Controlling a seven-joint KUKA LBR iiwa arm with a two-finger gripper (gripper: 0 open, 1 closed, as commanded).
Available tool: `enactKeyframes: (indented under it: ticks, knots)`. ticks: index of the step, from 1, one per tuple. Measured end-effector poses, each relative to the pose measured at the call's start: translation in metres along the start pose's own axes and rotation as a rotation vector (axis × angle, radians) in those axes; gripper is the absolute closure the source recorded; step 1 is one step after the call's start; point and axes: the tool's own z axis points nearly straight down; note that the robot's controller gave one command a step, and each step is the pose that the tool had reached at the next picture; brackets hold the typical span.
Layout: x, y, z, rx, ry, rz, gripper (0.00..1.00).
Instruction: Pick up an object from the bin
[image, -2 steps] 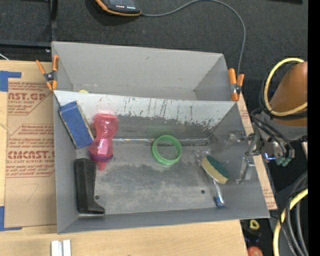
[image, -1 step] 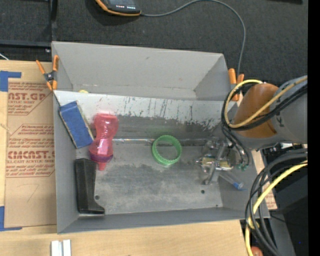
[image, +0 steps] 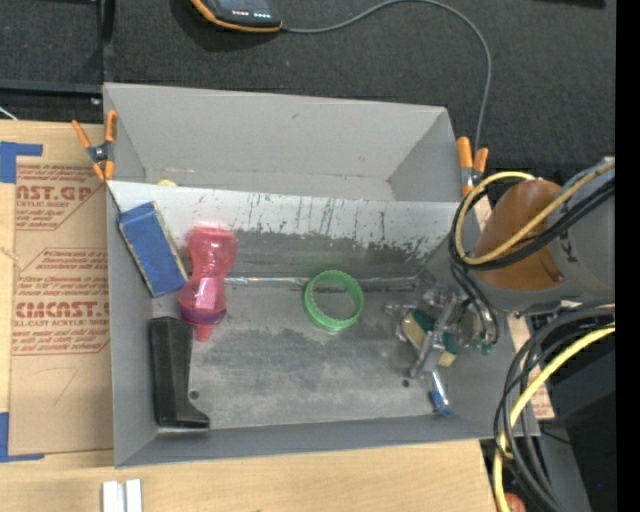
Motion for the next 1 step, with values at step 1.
enactKeyframes:
  ticks: [1]
  knots:
    - [-0.0044, -0.0083, -0.0303, -0.002, 0.008, -0.122, 0.00]
